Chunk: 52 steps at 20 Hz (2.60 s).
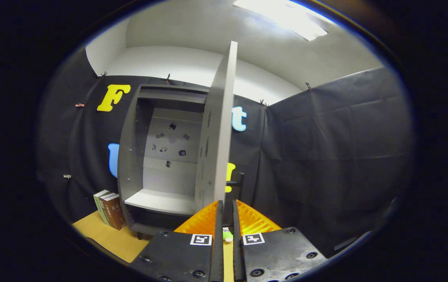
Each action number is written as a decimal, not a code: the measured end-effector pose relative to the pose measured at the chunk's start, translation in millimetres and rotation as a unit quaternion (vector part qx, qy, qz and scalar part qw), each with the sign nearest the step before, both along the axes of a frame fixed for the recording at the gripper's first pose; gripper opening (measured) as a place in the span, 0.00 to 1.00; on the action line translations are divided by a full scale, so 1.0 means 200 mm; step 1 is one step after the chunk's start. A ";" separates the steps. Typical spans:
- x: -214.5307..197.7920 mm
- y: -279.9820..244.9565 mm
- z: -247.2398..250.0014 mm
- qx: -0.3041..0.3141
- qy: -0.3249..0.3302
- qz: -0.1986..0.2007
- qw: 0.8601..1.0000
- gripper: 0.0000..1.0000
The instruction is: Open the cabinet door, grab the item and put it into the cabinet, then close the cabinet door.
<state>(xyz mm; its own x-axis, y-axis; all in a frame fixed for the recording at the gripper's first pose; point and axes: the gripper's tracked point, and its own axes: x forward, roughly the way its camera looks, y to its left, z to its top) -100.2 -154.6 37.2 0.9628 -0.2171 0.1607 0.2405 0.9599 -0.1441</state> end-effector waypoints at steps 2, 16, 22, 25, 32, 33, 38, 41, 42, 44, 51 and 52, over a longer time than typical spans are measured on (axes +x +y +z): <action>0.03 0.16 -0.06 0.008 0.013 -0.004 1.000 0.14; 0.30 0.94 -1.35 0.144 0.338 0.021 0.930 0.21; 0.26 0.86 -1.93 0.182 0.463 0.006 0.867 0.37; 0.29 0.85 -2.12 0.166 0.498 0.018 0.851 0.40; 0.36 0.77 -2.55 0.145 0.580 0.027 0.801 0.42; 0.36 0.76 -2.57 0.144 0.586 0.023 0.797 0.43; 0.34 0.72 -2.71 0.139 0.618 0.020 0.773 0.42; 0.34 0.74 -2.72 0.126 0.627 0.026 0.769 0.45; 0.36 0.73 -2.71 0.117 0.621 0.022 0.775 0.45; 0.34 0.74 -2.71 0.099 0.633 0.022 0.768 0.20; 0.48 0.74 -2.42 0.110 0.582 0.016 0.806 0.20; 0.52 0.73 -2.33 0.110 0.567 0.015 0.816 0.20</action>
